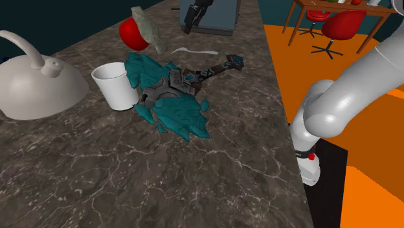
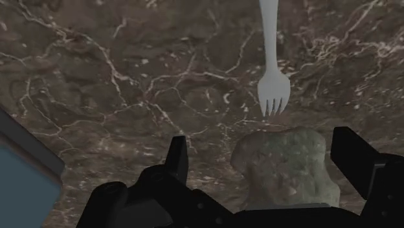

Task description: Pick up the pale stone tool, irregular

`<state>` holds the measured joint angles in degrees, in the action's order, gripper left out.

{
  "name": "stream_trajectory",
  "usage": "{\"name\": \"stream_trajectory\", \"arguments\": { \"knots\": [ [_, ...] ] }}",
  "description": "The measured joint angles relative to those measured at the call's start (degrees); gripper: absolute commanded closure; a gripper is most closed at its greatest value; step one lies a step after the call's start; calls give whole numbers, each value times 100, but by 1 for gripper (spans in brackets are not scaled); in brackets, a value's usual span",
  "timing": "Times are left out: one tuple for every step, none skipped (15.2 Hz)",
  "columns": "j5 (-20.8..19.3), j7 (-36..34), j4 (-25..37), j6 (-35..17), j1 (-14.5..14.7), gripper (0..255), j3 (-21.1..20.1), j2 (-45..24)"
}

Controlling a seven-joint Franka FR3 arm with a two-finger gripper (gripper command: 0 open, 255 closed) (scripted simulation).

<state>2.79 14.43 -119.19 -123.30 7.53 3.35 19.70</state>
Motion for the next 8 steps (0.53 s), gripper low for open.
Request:
{"name": "stream_trajectory", "arguments": {
  "knots": [
    [25,45,140,-135,45,0,-23,-164],
    [56,126,261,-250,80,0,-22,-293],
    [74,170,394,-348,120,0,-46,-413],
    [103,240,592,-437,156,0,-55,-589],
    [127,304,704,-531,191,0,-70,-688],
    [159,381,861,-623,223,0,-77,-828],
    [194,461,1051,-738,256,0,-85,-1023],
    [214,519,1190,-795,288,0,-105,-1115]
  ]
}}
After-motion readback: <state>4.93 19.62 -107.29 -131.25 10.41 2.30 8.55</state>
